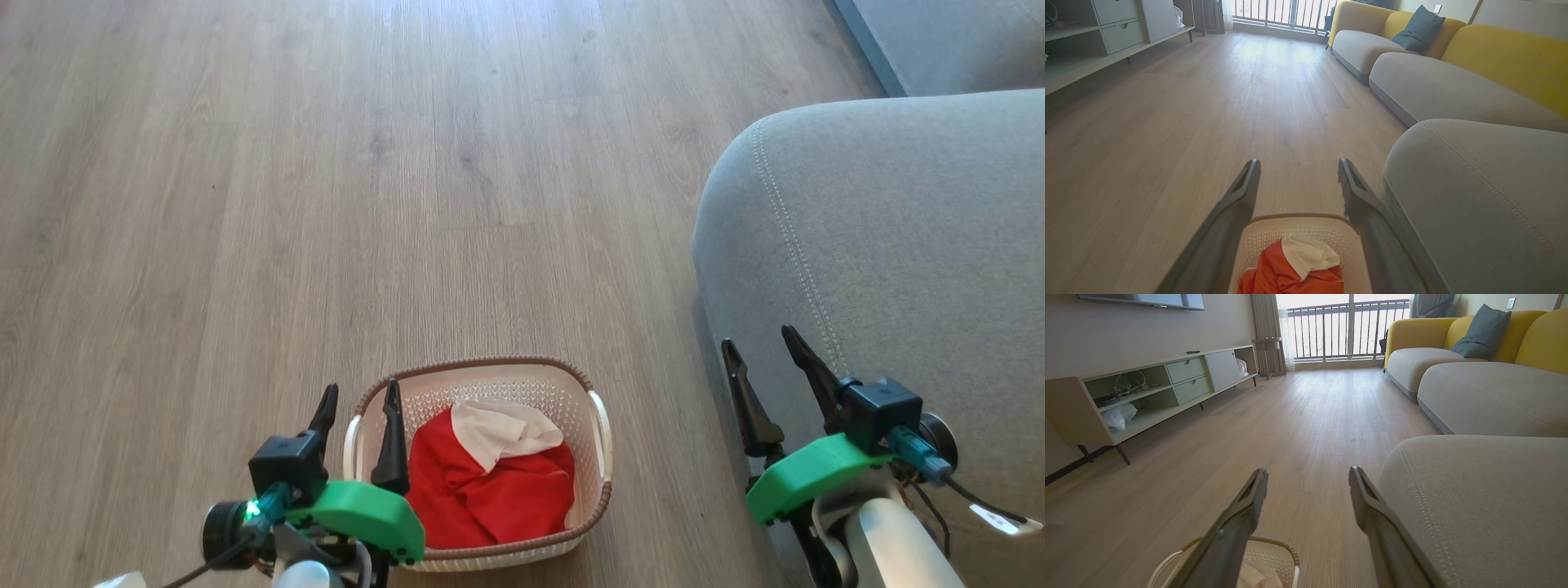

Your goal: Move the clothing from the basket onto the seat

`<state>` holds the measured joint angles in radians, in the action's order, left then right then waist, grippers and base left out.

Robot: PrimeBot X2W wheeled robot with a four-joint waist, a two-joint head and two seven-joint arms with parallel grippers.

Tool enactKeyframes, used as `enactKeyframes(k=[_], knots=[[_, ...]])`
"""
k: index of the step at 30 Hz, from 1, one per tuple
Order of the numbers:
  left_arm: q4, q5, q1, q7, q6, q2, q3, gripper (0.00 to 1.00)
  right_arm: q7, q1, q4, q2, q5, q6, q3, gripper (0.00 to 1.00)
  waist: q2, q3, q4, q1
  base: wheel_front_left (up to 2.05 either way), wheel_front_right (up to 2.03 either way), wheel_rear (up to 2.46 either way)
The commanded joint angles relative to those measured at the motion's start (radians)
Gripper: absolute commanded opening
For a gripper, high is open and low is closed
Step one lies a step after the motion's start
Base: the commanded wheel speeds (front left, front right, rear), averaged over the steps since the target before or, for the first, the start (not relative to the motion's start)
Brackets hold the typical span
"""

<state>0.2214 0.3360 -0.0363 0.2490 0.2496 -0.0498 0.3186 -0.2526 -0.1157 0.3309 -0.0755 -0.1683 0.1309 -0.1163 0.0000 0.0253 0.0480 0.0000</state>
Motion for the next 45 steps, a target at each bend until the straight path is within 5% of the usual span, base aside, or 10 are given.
enactKeyframes(k=[1,22,34,45], knots=[[-0.024,0.008,-0.033,0.013,-0.002,-0.001,-0.036,1.0,-0.009,-0.058,-0.025,-0.016,0.001,0.0,-0.029,1.0,0.0,-0.001,0.0,0.0,0.0,0.0,0.0],[0.012,0.038,-0.041,0.013,-0.016,-0.001,-0.012,1.0,-0.009,-0.058,-0.05,-0.036,0.024,0.0,-0.03,1.0,0.0,-0.06,0.018,0.0,0.0,0.0,0.0],[0.069,0.072,-0.182,0.013,0.007,0.0,0.076,1.0,-0.009,-0.106,-0.128,-0.119,-0.003,0.0,-0.014,1.0,0.0,-0.362,0.038,0.0,0.0,0.0,0.0],[0.386,0.065,-0.479,0.013,-0.021,0.0,0.183,1.0,-0.009,-0.196,-0.183,-0.142,-0.051,0.0,0.001,1.0,0.0,-0.687,0.115,0.0,0.0,0.0,0.0]])
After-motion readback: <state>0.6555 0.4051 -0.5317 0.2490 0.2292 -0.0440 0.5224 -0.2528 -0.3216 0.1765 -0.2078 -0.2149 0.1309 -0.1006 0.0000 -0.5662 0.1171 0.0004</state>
